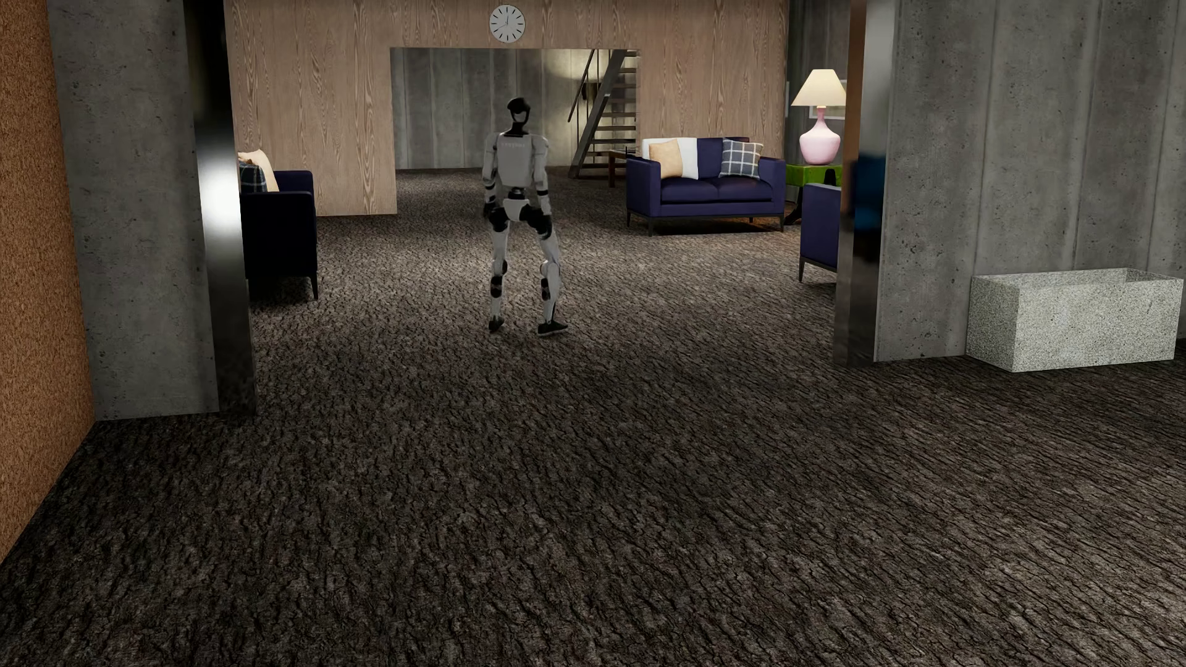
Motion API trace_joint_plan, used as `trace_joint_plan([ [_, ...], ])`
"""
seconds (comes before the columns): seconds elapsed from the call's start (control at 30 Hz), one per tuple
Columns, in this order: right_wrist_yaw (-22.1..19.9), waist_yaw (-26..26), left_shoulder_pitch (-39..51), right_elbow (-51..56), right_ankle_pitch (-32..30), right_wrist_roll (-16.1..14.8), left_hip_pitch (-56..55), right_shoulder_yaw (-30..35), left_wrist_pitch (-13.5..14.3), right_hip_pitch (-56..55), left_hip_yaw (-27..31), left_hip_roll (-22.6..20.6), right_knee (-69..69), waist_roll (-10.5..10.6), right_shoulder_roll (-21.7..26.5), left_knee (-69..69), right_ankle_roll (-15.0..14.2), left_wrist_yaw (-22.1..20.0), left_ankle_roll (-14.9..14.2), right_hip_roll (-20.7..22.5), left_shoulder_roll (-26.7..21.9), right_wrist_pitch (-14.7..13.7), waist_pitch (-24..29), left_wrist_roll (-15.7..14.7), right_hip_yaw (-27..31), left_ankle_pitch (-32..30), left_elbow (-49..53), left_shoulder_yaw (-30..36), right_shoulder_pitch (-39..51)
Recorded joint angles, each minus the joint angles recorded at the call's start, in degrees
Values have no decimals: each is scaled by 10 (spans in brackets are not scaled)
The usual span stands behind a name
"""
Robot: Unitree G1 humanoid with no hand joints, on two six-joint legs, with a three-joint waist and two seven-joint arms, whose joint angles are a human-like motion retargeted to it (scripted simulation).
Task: Turn around
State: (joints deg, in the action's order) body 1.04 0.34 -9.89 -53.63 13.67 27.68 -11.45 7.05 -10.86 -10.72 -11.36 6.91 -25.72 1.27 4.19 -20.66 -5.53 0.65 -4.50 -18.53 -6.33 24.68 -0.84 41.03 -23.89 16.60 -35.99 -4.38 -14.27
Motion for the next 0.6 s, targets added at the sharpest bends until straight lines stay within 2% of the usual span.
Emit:
trace_joint_plan([
  [0.07, -7, 4, -26, 8, -3, 26, 10, 11, -13, 13, -4, 4, 8, -9, 14, -6, -3, 6, 0, 5, 12, 1, -2, -3, 2, 7, -32, -21, 28],
  [0.17, -13, 13, -60, 20, -8, 83, 22, 69, -42, 22, -17, 13, 21, -17, 53, -11, -4, 2, 1, 15, 34, -17, -4, -11, 13, 16, -72, -46, 88],
  [0.23, -14, 18, -84, 31, -10, 102, 25, 108, -48, 21, -27, 19, 25, -20, 71, -15, -3, 11, 1, 22, 39, -32, -5, -10, 23, 20, -96, -54, 134],
  [0.37, -33, 26, -102, 70, -14, 92, 24, 142, -54, 14, -40, 26, 30, -23, 76, -15, -2, 27, 2, 30, 45, -52, -5, 5, 36, 21, -117, -61, 192],
  [0.5, -46, 29, -87, 102, -15, 65, 12, 152, -38, 4, -39, 23, 34, -25, 52, -10, -1, 20, 3, 29, 41, -65, -2, 11, 34, 17, -94, -67, 193],
  [0.6, -37, 29, -64, 90, -14, 48, 1, 153, -22, -7, -34, 16, 31, -27, 33, -4, -1, 6, 4, 22, 37, -57, 0, 10, 30, 11, -61, -65, 173],
])
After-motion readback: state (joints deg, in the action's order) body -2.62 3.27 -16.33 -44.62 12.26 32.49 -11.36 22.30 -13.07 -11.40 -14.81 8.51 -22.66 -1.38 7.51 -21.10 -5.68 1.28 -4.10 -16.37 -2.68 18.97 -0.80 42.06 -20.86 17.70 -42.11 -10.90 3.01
